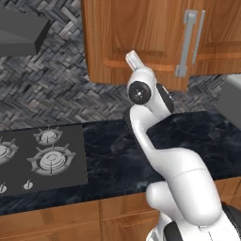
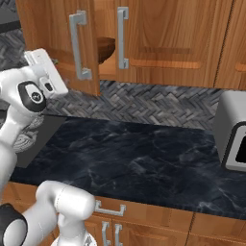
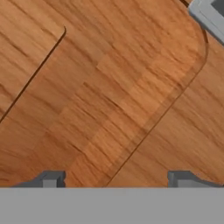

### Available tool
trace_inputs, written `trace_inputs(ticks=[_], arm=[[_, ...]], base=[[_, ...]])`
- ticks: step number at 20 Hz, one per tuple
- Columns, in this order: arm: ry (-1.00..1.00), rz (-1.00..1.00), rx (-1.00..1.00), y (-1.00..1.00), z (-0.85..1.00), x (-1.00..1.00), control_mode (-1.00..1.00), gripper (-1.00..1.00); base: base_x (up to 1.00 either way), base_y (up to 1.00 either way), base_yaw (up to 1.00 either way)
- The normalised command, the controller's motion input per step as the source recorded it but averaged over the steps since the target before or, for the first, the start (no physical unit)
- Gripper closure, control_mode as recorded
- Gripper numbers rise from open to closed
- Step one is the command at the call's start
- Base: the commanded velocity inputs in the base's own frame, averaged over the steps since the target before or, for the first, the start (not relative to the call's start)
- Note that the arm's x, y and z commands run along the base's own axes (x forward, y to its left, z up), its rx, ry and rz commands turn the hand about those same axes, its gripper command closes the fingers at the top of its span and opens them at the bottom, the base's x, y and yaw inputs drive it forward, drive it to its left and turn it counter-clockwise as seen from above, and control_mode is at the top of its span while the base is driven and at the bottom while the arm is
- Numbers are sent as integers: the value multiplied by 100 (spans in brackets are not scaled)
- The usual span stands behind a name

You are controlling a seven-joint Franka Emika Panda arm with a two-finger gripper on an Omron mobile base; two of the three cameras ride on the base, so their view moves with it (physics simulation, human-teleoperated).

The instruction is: Open the cabinet. Pick the bowls from the counter and place them in the cabinet. Then close the cabinet.

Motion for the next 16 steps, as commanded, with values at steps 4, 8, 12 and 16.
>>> trace_inputs(ticks=[4, 8, 12, 16], arm=[[0, 14, 0, -40, 1, 56, -100, -100], [0, 13, 0, -36, 1, 54, -100, -100], [0, 13, 0, -33, 2, 49, -100, -100], [0, 12, 0, -24, 3, 43, -100, -100]], base=[[0, 0, 0], [0, 0, 0], [0, 0, 0], [0, 0, 0]])
